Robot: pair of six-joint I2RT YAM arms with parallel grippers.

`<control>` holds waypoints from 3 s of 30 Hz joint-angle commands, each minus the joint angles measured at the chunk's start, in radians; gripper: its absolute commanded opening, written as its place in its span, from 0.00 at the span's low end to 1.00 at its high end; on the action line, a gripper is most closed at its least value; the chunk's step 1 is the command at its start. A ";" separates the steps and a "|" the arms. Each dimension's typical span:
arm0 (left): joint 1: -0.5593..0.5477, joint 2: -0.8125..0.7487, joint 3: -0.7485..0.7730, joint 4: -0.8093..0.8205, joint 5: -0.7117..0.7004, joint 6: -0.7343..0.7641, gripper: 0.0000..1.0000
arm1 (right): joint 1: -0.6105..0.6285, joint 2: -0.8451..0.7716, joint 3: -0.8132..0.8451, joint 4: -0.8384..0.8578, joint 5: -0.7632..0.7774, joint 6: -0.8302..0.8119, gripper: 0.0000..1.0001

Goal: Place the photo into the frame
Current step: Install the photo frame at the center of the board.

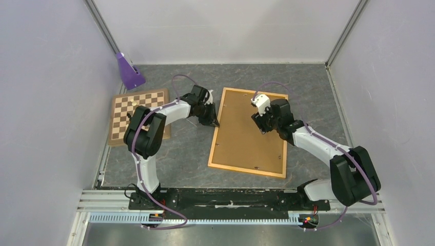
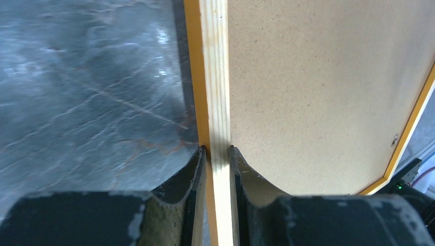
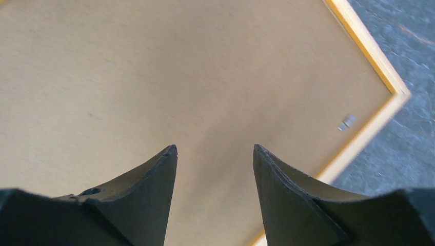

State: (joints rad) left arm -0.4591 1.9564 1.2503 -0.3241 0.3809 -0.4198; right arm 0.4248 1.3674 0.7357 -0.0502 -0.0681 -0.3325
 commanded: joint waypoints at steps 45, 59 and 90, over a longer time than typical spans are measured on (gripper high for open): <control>0.092 -0.105 -0.169 -0.044 0.023 0.187 0.02 | 0.002 0.815 0.832 0.052 0.010 -0.164 0.58; 0.088 -0.115 -0.166 -0.044 0.030 0.191 0.02 | 0.013 0.861 0.868 0.052 0.033 -0.170 0.57; 0.088 -0.112 -0.158 -0.050 0.042 0.192 0.02 | 0.034 0.879 0.963 0.052 0.062 -0.167 0.57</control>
State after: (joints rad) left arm -0.3511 1.8206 1.0851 -0.3367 0.4026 -0.2825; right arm 0.4515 2.2623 1.6558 -0.0177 -0.0101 -0.4988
